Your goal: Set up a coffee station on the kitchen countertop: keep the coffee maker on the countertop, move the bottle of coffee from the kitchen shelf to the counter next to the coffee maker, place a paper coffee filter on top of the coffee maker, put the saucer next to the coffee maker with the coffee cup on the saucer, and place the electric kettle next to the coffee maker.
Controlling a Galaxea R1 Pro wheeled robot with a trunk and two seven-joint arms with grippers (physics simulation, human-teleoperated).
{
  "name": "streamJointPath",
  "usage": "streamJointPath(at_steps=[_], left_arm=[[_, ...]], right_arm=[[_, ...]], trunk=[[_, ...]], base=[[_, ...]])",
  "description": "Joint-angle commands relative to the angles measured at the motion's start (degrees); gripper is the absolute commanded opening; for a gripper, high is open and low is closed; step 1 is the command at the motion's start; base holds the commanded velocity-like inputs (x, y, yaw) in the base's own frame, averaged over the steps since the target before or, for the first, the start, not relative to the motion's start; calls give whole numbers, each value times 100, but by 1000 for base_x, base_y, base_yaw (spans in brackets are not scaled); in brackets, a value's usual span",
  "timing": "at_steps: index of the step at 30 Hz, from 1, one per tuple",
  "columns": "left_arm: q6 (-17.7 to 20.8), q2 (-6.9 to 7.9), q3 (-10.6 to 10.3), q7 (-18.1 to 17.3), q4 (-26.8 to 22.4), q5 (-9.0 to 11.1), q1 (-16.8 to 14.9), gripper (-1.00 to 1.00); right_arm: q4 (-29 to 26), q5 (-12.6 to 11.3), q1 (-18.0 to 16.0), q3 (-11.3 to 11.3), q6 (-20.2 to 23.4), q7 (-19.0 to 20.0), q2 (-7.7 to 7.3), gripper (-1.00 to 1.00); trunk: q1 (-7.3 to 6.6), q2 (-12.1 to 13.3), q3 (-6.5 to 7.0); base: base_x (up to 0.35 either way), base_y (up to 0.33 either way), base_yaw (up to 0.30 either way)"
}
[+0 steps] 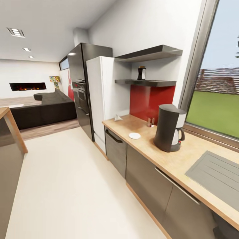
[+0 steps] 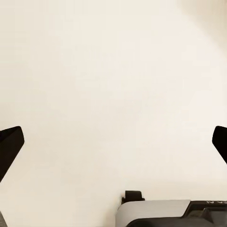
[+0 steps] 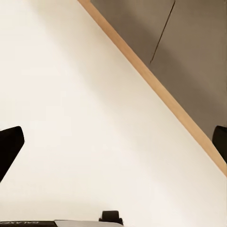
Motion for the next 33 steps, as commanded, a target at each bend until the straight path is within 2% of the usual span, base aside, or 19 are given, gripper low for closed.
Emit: streamJointPath(at_steps=[1, 14, 26, 33], left_arm=[[-18, 0, 0, 7, 6, 3, -2, 100], [-21, 0, 0, 7, 6, 3, -2, 100], [-18, 0, 0, 7, 6, 3, -2, 100], [-18, 0, 0, 7, 8, 3, -2, 100]], right_arm=[[4, 8, -1, -13, -18, 1, 2, 100], [-5, 0, -1, -21, -18, 1, 2, 100], [-4, 0, -1, -19, -18, 1, 4, 100], [3, 0, -1, -15, -18, -5, 4, 100]], trunk=[[5, -3, -2], [5, -3, -2], [5, -3, -2], [5, -3, -2]], base=[[286, 227, 0], [286, 227, 6], [286, 227, 238], [286, 227, 51]])
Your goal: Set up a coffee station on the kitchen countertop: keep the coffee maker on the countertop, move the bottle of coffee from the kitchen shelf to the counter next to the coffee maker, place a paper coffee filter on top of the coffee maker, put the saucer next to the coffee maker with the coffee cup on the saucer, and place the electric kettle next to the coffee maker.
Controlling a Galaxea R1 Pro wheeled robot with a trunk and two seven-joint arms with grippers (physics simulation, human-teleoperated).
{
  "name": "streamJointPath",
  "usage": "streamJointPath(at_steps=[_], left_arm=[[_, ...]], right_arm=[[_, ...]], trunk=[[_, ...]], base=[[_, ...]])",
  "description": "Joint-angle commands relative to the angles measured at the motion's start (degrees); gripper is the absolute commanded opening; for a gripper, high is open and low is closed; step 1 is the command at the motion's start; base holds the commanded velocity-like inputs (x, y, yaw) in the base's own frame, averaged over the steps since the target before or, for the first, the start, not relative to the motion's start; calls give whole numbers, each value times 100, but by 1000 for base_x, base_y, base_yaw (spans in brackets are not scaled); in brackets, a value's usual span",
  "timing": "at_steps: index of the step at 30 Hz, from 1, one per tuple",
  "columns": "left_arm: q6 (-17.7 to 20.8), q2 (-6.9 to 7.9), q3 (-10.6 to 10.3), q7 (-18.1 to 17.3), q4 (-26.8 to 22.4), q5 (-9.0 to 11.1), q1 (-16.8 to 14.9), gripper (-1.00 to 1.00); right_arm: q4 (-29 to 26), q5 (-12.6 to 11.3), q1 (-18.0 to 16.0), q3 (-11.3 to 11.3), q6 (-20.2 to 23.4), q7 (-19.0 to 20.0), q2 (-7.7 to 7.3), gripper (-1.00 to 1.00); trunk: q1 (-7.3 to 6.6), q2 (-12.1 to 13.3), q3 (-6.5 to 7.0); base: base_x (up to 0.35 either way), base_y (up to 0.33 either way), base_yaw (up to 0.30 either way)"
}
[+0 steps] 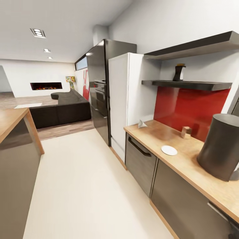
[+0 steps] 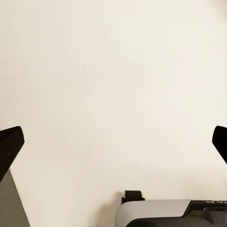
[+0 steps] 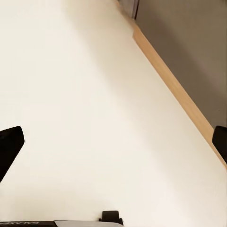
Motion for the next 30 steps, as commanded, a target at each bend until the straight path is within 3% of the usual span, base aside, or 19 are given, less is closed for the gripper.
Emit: streamJointPath(at_steps=[1, 30], left_arm=[[-18, 0, 0, 7, 6, 3, -2, 100], [-23, 0, 0, 7, 5, 3, -2, 100]], right_arm=[[4, 7, -1, -11, -18, -1, 1, 100], [4, 7, -1, -10, -18, 6, 1, 100]], trunk=[[5, -3, -2], [5, -3, -2]], base=[[286, 228, 3], [297, 187, 0]])
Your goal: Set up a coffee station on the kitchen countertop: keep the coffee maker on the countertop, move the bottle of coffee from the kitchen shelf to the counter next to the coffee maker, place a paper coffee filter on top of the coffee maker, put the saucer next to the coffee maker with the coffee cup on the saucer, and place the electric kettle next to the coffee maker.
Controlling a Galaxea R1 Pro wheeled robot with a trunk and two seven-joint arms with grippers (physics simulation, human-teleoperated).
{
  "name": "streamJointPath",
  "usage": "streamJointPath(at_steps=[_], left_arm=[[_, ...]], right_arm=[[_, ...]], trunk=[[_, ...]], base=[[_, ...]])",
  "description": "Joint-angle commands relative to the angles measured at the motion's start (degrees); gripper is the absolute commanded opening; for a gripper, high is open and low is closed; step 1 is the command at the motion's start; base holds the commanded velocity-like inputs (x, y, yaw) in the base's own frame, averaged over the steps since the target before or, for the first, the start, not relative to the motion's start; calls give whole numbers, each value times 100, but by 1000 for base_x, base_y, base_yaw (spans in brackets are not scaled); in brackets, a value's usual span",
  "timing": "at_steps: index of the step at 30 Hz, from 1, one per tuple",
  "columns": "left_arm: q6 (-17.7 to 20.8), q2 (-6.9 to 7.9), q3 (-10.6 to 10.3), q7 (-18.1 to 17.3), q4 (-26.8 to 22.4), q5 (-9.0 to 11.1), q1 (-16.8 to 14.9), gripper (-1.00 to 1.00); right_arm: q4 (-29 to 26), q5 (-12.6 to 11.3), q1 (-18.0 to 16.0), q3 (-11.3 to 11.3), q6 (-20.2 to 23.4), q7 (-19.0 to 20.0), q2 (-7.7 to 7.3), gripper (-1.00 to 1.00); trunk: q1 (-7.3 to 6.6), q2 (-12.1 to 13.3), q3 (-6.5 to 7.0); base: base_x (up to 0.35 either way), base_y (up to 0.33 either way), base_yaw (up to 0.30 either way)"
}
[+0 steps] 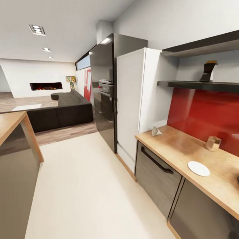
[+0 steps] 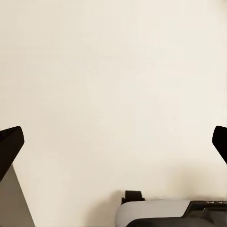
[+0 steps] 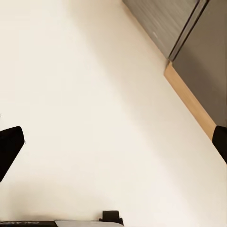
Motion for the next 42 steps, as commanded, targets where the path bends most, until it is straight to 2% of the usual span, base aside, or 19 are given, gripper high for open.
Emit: streamJointPath(at_steps=[1, 23, 38, 42], left_arm=[[-19, 0, 0, 7, 6, 3, -2, 100], [-19, 0, 0, 7, 6, 3, -2, 100], [-19, 0, 0, 7, 6, 2, -2, 100], [-19, 0, 0, 7, 6, -3, -2, 100]], right_arm=[[4, 7, -1, -15, -18, 1, 2, 100], [1, 7, -1, -15, -18, 1, 2, 100], [4, 7, -1, -19, -18, 1, 3, 100], [3, 7, -1, -13, -18, 1, 7, 100]], trunk=[[5, -3, -2], [5, -3, -2], [5, -3, -2], [5, -3, -2]], base=[[300, 181, 0], [300, 181, -1], [300, 181, -230], [300, 113, -65]])
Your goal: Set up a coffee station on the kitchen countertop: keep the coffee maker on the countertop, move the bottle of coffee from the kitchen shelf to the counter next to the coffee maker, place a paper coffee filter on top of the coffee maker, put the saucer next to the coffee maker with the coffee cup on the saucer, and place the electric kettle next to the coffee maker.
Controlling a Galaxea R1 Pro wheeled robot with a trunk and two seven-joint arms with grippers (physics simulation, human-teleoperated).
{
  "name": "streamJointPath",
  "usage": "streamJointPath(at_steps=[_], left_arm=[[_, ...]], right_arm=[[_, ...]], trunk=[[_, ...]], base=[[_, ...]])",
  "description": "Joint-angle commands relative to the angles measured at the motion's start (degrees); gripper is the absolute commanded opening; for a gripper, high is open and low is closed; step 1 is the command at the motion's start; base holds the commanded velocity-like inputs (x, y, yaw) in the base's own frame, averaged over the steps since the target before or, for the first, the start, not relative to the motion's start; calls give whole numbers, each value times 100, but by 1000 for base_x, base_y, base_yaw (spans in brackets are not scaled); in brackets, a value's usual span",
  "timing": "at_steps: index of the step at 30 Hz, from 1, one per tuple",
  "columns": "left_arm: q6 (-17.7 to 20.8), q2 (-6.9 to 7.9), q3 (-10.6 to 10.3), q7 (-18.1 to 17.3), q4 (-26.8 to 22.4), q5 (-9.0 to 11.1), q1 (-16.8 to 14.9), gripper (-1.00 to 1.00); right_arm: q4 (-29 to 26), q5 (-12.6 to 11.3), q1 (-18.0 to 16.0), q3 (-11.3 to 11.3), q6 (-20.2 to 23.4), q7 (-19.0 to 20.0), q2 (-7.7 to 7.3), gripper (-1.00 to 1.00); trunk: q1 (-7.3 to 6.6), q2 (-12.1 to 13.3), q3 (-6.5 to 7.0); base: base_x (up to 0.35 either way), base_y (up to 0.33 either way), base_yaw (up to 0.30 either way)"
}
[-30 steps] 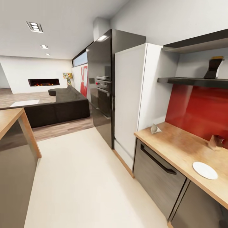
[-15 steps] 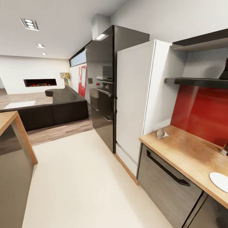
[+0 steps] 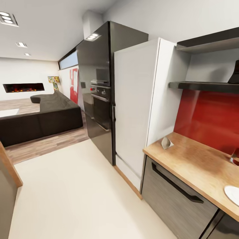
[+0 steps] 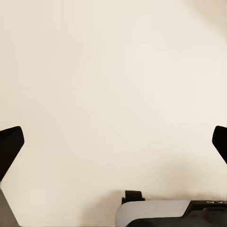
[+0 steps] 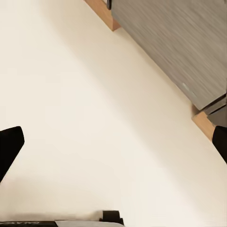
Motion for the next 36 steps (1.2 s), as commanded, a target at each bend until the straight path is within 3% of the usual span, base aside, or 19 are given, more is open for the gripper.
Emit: streamJointPath(at_steps=[1, 16, 21, 36], left_arm=[[-19, 0, 1, 7, 5, 1, -1, 100], [-19, 0, 1, 7, 6, 4, -1, 100], [-19, 0, 1, 7, 11, 1, -1, 100], [-19, 0, 2, 7, 14, 5, -1, 100]], right_arm=[[5, 7, -2, -10, -18, 1, -2, 100], [-5, -2, -2, -13, -18, 22, 3, 100], [5, -1, -2, -19, -18, -16, 3, 100], [6, 2, -2, -19, -18, -17, 3, 100]], trunk=[[5, -3, -2], [5, -3, -2], [5, -3, -2], [5, -3, -2]], base=[[300, 34, -17], [284, 6, -2], [192, 234, -20], [227, 248, -231]])
